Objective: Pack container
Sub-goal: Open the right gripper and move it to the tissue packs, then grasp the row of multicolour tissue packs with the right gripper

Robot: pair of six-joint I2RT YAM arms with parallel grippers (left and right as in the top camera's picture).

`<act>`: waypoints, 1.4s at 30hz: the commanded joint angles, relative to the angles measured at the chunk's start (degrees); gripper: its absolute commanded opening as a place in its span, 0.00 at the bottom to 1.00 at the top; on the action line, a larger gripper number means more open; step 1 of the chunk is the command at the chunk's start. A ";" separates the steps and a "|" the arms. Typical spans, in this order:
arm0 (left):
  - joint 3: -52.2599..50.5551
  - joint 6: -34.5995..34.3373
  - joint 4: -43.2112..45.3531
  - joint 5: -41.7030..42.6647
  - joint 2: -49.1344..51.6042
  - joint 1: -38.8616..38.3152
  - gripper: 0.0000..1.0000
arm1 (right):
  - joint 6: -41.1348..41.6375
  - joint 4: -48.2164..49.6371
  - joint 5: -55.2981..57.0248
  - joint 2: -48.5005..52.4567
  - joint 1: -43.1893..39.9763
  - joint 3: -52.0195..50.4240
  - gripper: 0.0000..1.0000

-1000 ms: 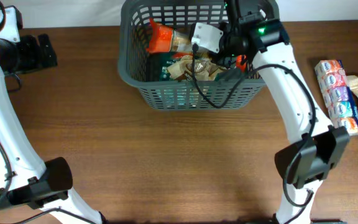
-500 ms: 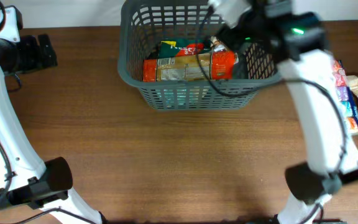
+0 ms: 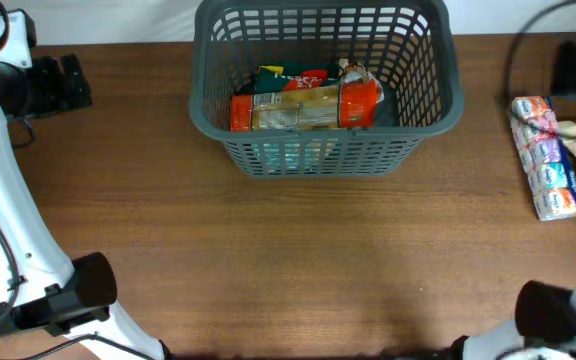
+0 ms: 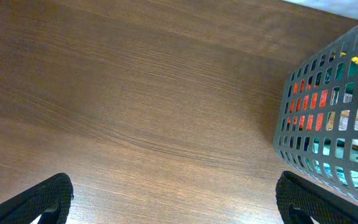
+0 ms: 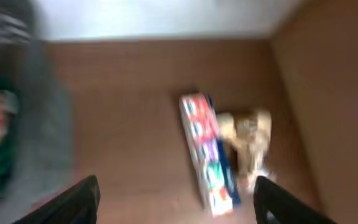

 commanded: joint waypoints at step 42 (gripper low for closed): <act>0.50 -0.74 -0.15 0.02 -0.44 0.20 0.99 | -6.58 28.98 -1.60 24.94 -16.59 -35.06 0.88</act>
